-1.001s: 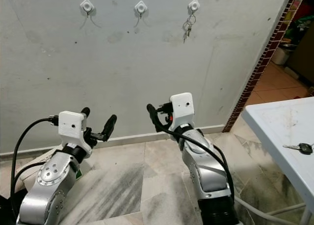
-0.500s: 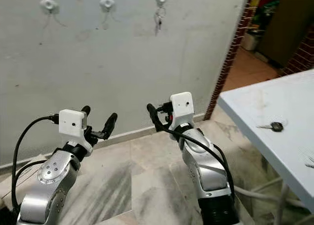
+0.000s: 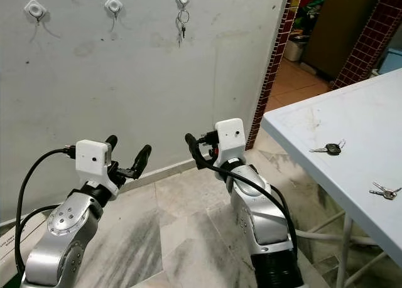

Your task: Hang keys on a hook

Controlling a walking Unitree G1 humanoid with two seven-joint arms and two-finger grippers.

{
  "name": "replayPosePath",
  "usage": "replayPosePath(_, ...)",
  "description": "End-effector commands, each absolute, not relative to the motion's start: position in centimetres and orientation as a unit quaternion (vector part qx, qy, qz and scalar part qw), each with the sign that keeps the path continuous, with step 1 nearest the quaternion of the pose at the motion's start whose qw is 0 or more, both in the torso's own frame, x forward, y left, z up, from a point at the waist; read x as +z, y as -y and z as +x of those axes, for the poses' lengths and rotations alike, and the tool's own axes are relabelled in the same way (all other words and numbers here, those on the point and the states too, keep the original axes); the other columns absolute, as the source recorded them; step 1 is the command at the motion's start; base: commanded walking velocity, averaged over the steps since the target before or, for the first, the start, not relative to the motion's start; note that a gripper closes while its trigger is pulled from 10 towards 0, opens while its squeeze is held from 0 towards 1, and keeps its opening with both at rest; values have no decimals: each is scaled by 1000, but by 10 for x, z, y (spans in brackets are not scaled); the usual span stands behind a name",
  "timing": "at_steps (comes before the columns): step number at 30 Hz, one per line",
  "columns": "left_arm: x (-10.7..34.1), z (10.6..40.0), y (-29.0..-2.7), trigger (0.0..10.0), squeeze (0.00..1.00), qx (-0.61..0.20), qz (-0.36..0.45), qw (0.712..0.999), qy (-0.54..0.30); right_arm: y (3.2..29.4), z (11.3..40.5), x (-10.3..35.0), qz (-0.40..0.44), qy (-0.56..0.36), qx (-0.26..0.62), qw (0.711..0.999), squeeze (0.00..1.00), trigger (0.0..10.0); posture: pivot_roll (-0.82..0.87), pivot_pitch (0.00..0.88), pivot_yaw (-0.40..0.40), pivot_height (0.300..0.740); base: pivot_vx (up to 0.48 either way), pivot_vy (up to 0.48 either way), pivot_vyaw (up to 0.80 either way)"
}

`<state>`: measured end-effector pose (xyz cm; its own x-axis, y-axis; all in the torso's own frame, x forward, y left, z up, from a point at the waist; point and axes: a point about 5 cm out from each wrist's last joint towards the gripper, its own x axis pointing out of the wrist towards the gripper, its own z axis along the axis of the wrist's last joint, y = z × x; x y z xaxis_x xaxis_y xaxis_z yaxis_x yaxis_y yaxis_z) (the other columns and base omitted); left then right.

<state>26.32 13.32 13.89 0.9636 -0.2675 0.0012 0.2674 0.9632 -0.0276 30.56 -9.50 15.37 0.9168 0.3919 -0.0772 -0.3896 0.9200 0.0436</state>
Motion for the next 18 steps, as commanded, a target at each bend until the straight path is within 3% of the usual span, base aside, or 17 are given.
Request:
replayPosePath(1, 139, 267, -136, 10000, 0, -126, -16, 992, -3, 94, 308, 158, 12, -35, 201, 979, 0, 10000, 57, 0, -17, 740, 0, 0, -788)
replayPosePath(18, 139, 269, -139, 10000, 0, -124, -41, 991, -4, 95, 308, 159, 3, -29, 200, 979, 0, 10000, 47, 0, -17, 740, 0, 0, 0)
